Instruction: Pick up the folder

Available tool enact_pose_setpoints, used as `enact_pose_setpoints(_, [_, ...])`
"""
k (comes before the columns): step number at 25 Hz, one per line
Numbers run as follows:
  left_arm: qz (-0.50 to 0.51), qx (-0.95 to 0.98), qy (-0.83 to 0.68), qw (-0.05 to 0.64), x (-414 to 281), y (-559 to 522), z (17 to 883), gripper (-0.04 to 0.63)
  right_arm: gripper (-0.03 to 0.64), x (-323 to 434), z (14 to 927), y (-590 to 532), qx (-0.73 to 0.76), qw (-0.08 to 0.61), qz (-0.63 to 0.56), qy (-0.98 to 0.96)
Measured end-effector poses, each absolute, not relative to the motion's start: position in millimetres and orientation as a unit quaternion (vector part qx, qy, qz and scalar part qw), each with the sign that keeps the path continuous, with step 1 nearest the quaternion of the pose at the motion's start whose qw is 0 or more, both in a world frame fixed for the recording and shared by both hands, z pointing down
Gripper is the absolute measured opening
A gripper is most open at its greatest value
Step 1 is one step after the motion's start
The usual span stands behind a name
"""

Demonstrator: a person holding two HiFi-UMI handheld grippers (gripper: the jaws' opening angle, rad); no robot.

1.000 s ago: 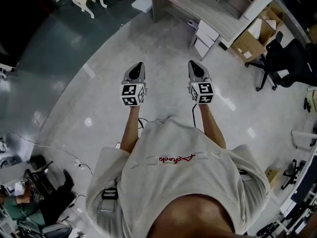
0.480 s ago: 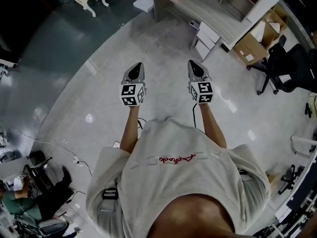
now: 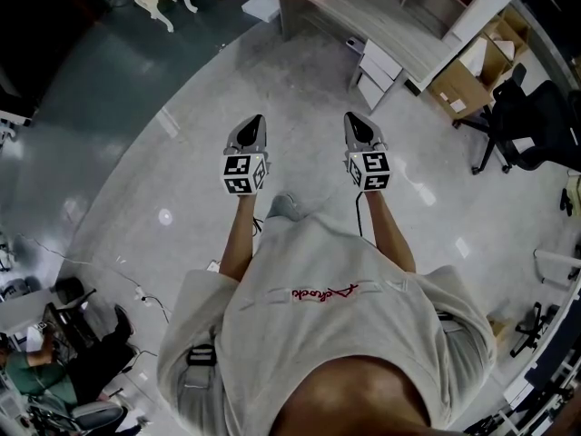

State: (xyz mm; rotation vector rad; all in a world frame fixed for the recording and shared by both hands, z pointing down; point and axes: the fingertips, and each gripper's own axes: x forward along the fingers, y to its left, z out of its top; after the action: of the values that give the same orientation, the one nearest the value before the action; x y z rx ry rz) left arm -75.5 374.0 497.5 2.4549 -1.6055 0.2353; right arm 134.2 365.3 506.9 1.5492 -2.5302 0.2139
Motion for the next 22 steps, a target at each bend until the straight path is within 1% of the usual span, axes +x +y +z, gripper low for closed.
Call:
enact_pose_setpoints(10, [0.078, 0.830, -0.542, 0.107, -85, 343, 511, 0.000, 0.006, 121, 513, 335, 0.515, 0.094, 0.064, -0.849])
enact_pose_setpoints(22, [0.069, 0.837, -0.530, 0.120, -104, 250, 519, 0.000, 0.006, 99, 515, 249, 0.526, 0.106, 0.060, -0.842])
